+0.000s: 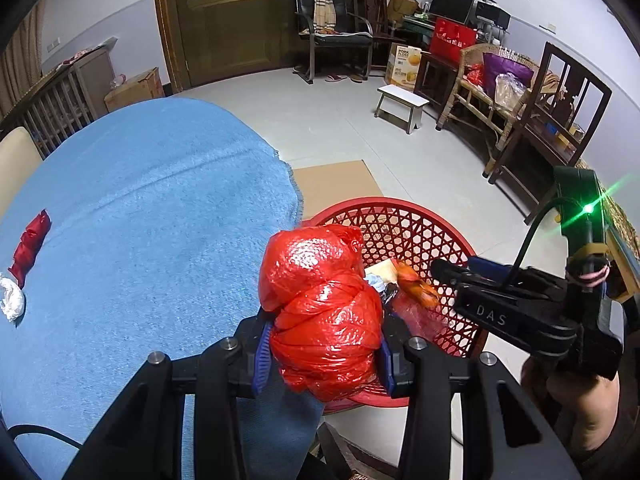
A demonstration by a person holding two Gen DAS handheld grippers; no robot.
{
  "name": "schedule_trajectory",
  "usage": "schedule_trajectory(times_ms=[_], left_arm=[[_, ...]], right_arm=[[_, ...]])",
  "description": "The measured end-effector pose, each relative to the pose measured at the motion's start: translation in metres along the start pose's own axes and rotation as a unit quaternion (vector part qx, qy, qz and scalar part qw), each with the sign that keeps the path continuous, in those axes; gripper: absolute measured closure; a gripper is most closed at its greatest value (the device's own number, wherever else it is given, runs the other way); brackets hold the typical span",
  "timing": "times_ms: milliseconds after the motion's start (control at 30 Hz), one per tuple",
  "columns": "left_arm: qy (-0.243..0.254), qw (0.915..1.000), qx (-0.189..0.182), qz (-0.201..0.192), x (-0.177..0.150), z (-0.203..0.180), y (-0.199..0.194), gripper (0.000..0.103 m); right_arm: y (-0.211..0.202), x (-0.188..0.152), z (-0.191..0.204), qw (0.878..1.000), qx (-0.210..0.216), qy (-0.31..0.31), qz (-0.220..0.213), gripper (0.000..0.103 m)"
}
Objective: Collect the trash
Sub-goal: 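Open the right tool to drop the orange bag into the basket, then open the left tool to drop the red bag into the basket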
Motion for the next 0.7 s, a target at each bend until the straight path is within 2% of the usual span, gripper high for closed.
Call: schedule_trajectory(times_ms=[33, 67, 333, 700], left_arm=[[0.000, 1.0000, 0.000, 0.001, -0.001, -0.001, 0.001, 0.059], [0.000, 1.0000, 0.000, 0.002, -0.001, -0.001, 0.002, 0.059], [0.003, 0.9999, -0.004, 0.009, -0.002, -0.009, 0.009, 0.059], [0.026, 0.9990, -0.022, 0.031, -0.010, -0.043, 0.024, 0.059]], right_arm=[[0.001, 0.000, -0.002, 1.000, 0.000, 0.004, 0.000, 0.039], [-0.001, -0.001, -0.003, 1.000, 0.003, 0.009, -0.005, 0.036], [-0.020, 0.002, -0.015, 0.999, 0.003, 0.036, -0.032, 0.036], [-0.058, 0.001, -0.048, 0.994, -0.005, 0.085, -0.071, 0.036]])
Point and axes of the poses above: each gripper's, at about its wrist camera, not at the fingertips, and y roughly the way its jaws point, z to its left, x to its top, the point moved 3 cm from there along y, roughly the way its jaws point, and after that the axes turned 14 degrees about -y, right-handed, at the moved point
